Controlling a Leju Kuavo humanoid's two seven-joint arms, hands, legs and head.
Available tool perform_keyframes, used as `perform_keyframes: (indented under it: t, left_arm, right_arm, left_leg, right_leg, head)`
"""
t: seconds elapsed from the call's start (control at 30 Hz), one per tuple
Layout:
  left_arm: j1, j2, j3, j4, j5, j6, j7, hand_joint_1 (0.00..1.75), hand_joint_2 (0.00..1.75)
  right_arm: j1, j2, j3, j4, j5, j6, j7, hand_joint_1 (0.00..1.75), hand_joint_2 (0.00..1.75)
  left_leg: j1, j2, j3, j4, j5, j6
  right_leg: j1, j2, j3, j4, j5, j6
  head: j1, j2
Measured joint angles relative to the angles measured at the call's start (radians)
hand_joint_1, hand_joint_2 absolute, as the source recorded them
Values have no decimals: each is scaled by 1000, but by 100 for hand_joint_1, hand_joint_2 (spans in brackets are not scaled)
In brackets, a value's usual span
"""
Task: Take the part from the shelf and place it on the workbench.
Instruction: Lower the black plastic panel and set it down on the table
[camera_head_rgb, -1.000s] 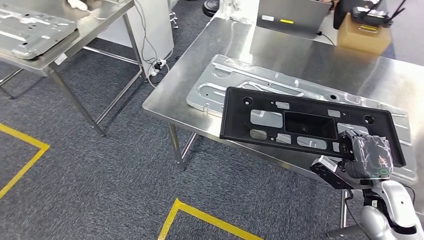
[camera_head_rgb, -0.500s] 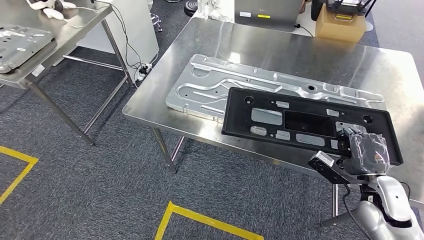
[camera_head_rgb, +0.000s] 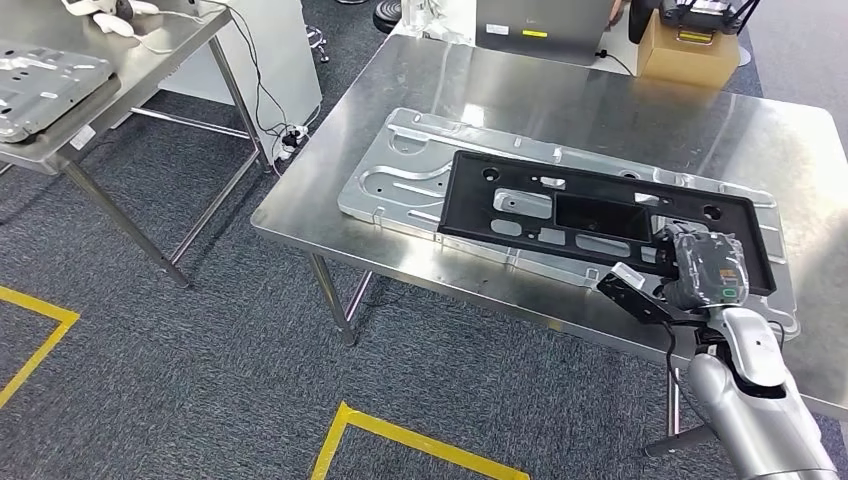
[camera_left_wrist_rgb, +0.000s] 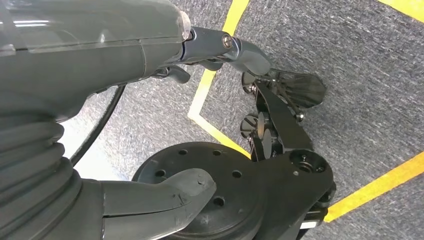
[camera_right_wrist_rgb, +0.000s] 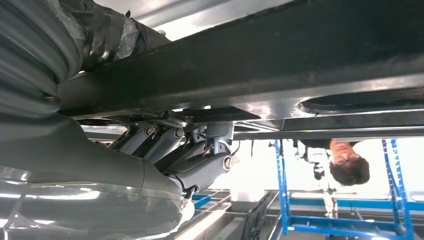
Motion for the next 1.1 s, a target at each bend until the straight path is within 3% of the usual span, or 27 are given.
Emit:
perform_keyframes:
  t: [0.63, 1.1]
  left_arm:
    - [1, 0, -27, 0, 39, 10, 4, 0, 175]
    - [1, 0, -49, 0, 45, 11, 3, 0, 175]
  right_arm:
    - [-24, 40, 87, 49, -3, 15, 0, 175, 175]
    - [-20, 45, 94, 59, -3, 11, 0, 175, 175]
  left_leg:
    - [-1, 0, -2, 5, -3, 0]
    - [-1, 0, -2, 6, -3, 0]
  right_leg:
    - [-1, -1, 0, 0, 0, 0]
    - [-1, 0, 0, 0, 0, 0]
  head:
    - [0, 0]
    - [0, 0]
